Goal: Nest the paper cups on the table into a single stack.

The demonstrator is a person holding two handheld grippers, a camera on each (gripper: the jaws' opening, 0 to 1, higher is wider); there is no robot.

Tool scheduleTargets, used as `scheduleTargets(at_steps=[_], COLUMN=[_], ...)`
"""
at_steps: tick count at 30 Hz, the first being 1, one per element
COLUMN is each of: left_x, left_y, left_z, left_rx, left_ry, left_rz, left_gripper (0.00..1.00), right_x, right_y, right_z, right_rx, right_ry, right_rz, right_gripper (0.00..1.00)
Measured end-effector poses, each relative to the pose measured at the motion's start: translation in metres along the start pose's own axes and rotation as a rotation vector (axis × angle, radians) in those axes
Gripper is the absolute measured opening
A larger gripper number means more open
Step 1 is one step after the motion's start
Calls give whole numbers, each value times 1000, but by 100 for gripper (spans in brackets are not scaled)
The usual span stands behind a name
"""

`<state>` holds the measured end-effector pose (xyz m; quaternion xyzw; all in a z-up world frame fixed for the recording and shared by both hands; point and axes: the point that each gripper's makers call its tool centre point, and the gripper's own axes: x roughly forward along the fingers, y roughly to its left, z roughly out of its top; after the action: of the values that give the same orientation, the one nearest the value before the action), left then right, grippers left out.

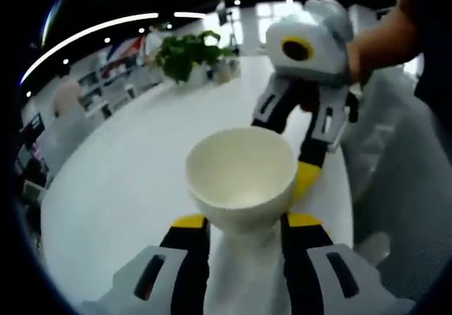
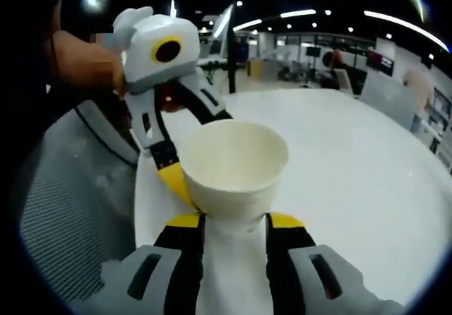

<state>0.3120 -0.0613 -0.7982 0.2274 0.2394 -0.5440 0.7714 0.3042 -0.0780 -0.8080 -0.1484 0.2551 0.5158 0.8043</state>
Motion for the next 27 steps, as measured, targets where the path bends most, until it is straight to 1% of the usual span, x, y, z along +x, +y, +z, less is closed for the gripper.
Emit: scheduleTargets(at_steps=[3,5,7,10,13,16,19,22,27], left_x=[-1,-1,1,6,8,11,16,25,34], left_y=[3,11,16,25,34,47,63,75,92], left_z=[6,10,13,14,18,24,29,30,31], left_rx=[-17,-26,-15,-1,11,26,44,32,43], left_ry=[-4,-3,1,15,21,25,31,32,46], left_rz=[-2,12,10,-2,0,5,4,1,-6], left_gripper=[38,38,38,38,38,38,38,38,37], right_x=[-4,-5,-3,-1,0,1,4,8,15], right_y=[-5,-11,-17,-26,-38,-49,-66,-80,-97], right_z=[5,9,11,13,19,23,27,27,27], right_rx=[33,51,51,20,-2,-6,0,4,-10], right_ry=[-18,-35,-36,-8,1,2,0,17,44], right_rz=[1,-7,-8,1,-1,-1,2,10,27], right_gripper=[30,29,29,28,28,27,27,27,26])
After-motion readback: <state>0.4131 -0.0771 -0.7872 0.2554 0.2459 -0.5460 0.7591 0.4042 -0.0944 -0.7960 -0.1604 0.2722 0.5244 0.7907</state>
